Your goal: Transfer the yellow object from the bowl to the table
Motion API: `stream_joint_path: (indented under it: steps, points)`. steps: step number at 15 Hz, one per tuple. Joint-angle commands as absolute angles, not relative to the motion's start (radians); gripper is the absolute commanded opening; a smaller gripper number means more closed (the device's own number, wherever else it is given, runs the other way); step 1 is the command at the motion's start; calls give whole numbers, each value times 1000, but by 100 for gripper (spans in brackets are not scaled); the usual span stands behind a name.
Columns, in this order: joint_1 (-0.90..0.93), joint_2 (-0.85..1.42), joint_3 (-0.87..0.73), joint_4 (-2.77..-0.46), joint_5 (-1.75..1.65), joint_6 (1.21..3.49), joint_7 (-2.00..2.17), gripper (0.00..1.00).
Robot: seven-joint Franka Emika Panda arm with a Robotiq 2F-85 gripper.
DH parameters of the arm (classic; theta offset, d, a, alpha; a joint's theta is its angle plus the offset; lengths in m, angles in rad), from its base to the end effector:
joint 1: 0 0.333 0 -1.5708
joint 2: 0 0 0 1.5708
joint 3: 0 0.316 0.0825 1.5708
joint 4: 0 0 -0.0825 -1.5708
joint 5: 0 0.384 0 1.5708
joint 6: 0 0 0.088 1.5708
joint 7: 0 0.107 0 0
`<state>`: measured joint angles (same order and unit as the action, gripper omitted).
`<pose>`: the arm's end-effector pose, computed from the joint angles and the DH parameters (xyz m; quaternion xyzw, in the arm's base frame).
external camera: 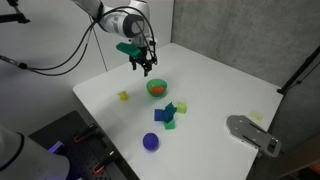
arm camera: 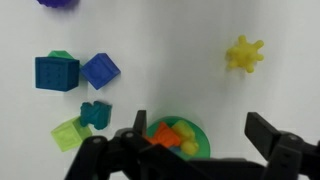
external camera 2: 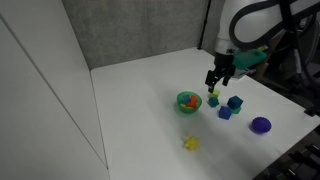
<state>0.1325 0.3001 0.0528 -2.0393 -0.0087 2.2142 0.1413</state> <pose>0.5698 0.1059 0.2859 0.9978 0.0241 -0.0622 0.0056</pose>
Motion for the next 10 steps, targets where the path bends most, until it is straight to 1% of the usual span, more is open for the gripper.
stream_joint_path:
  steps: [1,6,10]
  points:
    - [105,150,39,-2128,-5,2149,165,100]
    - [50,-40,12,-2202,-9,2034,150,100]
    - [13,-183,-4,-2204,-22,1908,132,100]
